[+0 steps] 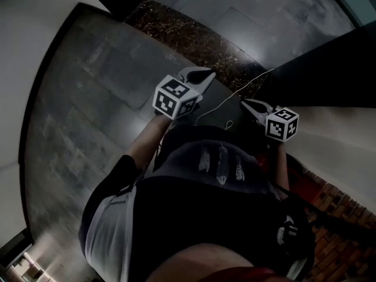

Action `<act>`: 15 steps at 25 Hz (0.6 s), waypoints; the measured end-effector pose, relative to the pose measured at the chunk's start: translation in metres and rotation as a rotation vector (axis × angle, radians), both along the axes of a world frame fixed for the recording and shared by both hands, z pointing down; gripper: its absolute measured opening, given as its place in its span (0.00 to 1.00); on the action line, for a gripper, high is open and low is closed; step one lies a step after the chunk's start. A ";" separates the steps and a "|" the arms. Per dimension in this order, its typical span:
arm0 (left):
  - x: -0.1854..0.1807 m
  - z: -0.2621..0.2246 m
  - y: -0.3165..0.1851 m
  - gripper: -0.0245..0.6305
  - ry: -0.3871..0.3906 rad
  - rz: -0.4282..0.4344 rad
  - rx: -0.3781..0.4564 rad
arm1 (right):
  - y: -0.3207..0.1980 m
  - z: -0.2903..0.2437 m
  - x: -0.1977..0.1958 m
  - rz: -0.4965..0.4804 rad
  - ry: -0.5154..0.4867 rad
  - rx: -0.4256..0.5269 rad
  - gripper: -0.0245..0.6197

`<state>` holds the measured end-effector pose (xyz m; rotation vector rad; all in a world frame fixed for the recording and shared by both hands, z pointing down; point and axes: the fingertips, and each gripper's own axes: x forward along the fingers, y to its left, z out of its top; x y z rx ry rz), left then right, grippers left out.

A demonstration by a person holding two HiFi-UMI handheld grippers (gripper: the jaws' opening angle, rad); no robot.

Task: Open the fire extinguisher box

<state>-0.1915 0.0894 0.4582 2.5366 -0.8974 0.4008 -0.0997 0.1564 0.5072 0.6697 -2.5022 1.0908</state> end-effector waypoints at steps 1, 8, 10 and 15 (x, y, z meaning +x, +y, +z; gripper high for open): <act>-0.020 -0.001 -0.012 0.04 0.002 -0.005 0.002 | -0.011 -0.004 -0.022 -0.018 -0.006 0.009 0.04; -0.137 -0.009 -0.076 0.04 0.038 -0.032 -0.001 | -0.073 -0.019 -0.145 -0.099 0.038 0.024 0.04; -0.153 -0.011 -0.088 0.04 0.048 -0.025 -0.004 | -0.085 -0.021 -0.163 -0.103 0.045 0.028 0.04; -0.171 -0.026 -0.115 0.04 0.077 -0.029 0.065 | -0.115 -0.033 -0.188 -0.066 0.058 0.102 0.04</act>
